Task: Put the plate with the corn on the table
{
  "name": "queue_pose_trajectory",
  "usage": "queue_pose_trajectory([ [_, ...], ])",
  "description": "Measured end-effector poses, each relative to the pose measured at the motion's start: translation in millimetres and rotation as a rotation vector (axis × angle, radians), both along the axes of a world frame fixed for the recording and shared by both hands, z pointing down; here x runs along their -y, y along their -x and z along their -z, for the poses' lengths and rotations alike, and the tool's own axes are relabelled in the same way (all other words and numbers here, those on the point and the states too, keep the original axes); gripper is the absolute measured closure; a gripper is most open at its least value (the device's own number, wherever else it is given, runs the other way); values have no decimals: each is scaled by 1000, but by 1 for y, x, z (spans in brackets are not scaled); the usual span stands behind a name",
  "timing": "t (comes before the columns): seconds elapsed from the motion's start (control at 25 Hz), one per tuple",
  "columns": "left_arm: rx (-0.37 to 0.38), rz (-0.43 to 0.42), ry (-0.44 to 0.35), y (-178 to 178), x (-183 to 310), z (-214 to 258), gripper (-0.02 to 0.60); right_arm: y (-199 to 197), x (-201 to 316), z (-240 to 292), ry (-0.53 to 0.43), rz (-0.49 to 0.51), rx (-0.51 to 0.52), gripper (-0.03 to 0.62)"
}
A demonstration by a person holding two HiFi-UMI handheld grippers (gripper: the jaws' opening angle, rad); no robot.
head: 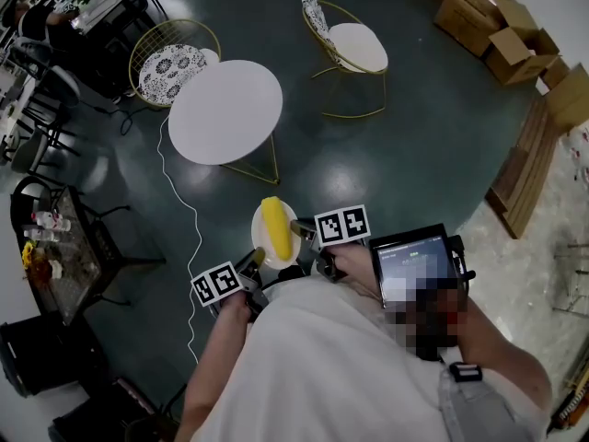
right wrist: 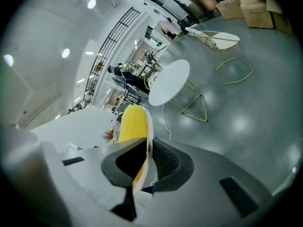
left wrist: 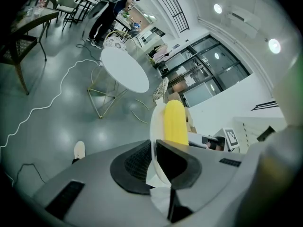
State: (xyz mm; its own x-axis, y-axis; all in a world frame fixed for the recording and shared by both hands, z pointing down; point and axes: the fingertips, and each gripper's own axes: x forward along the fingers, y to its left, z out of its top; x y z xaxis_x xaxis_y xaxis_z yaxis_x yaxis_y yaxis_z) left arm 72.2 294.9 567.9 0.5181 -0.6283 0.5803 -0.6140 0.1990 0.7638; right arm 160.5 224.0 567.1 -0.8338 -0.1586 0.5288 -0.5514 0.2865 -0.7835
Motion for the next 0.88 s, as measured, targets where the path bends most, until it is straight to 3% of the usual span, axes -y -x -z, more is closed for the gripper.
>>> queue_pose_trajectory([
  [0.52, 0, 16, -2, 2, -6, 2, 543, 3, -5, 1, 7, 16, 5, 545],
  [0.88, -8, 41, -10, 26, 4, -1, 543, 28, 6, 0, 4, 32, 4, 545],
])
